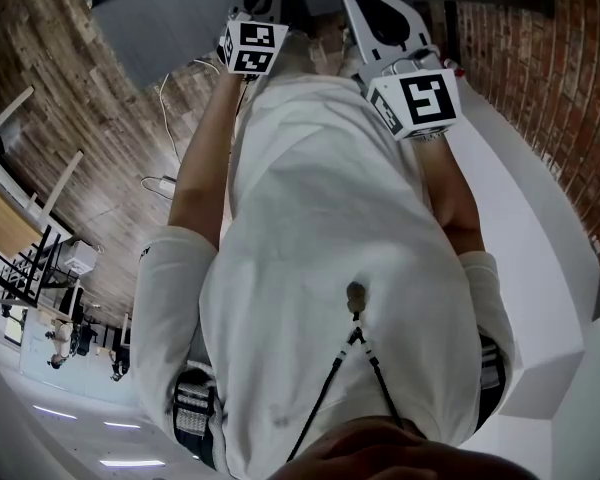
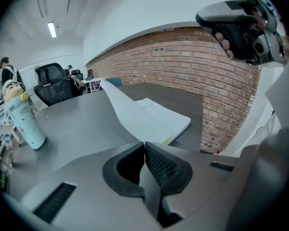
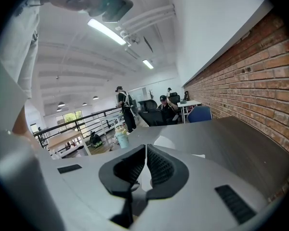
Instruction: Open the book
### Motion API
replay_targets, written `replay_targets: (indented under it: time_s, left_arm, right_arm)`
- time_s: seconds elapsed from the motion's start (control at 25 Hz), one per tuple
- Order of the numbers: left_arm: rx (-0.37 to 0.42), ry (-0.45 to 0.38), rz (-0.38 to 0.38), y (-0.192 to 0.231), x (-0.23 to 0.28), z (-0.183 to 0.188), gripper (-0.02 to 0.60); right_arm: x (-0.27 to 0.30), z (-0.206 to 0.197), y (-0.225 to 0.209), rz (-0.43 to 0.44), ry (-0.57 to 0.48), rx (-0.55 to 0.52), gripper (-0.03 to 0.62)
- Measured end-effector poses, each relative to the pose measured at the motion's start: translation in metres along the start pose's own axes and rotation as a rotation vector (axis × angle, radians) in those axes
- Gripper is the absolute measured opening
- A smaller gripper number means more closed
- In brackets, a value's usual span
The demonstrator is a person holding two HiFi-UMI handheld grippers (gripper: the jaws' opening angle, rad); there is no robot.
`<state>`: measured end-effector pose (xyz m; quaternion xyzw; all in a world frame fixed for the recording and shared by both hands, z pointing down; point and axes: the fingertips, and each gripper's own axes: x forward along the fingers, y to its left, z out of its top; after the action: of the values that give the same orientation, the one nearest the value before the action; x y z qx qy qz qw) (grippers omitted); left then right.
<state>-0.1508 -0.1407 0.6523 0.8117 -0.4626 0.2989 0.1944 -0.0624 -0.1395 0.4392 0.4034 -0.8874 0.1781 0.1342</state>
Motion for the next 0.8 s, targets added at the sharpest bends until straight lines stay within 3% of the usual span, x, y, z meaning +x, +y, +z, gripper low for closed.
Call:
replay_targets:
  time_s: [0.8]
  left_arm:
    - [-0.033, 0.034, 0.043, 0.044, -0.008, -0.028, 0.025]
  right_arm:
    - [0.018, 0.001, 0.018, -0.004, 0.011, -0.014, 0.038]
